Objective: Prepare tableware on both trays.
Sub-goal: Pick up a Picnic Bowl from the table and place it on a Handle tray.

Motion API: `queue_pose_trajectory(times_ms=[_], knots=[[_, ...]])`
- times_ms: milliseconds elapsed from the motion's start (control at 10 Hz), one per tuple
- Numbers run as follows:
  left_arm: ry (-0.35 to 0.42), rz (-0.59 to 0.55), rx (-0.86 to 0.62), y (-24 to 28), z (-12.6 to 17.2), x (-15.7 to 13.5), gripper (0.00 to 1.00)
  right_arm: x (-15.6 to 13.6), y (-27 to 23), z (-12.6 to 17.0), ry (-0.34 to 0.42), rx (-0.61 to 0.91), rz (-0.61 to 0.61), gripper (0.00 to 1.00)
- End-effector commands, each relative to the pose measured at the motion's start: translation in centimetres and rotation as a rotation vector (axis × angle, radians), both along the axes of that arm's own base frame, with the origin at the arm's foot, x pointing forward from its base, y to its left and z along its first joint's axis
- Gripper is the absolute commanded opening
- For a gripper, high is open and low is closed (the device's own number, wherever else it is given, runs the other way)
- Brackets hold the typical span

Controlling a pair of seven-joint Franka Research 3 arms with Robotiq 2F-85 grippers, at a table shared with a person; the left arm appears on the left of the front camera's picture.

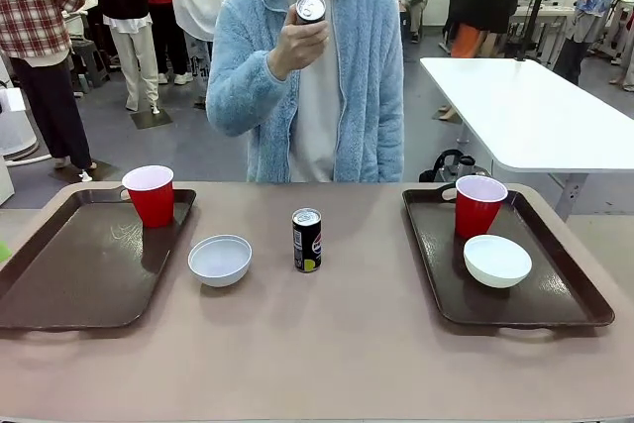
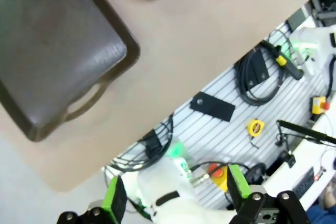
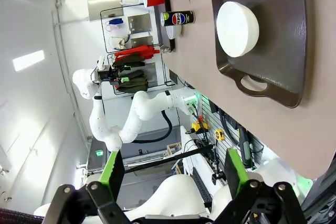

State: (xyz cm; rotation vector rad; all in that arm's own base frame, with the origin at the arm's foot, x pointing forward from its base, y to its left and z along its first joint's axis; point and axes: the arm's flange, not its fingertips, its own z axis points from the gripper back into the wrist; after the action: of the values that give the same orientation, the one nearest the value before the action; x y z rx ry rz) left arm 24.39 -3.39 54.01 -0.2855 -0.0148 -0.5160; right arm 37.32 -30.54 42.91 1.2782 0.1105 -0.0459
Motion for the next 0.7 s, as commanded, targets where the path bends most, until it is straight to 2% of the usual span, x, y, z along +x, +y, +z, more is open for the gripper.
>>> queue_pose_trajectory(times_ms=[0, 100, 300, 600], knots=[[0.002, 0.001, 0.000, 0.0, -0.1, 0.1, 1.00, -0.2, 0.1, 0.2, 0.005, 0.000, 0.001, 1.00], [-0.074, 0.030, 0.027, -1.1, 0.2, 1.5, 1.00, -0.2, 0.1, 0.2, 0.005, 0.000, 0.001, 1.00], [-0.110, 0.088, 0.116, -3.9, -1.2, 7.6, 1.00, -0.2, 0.1, 0.2, 0.005, 0.000, 0.001, 1.00], [-0.138, 0.013, 0.124, -6.2, -3.8, 10.6, 1.00, -0.2, 0.1, 0.2, 0.005, 0.000, 0.001, 1.00]])
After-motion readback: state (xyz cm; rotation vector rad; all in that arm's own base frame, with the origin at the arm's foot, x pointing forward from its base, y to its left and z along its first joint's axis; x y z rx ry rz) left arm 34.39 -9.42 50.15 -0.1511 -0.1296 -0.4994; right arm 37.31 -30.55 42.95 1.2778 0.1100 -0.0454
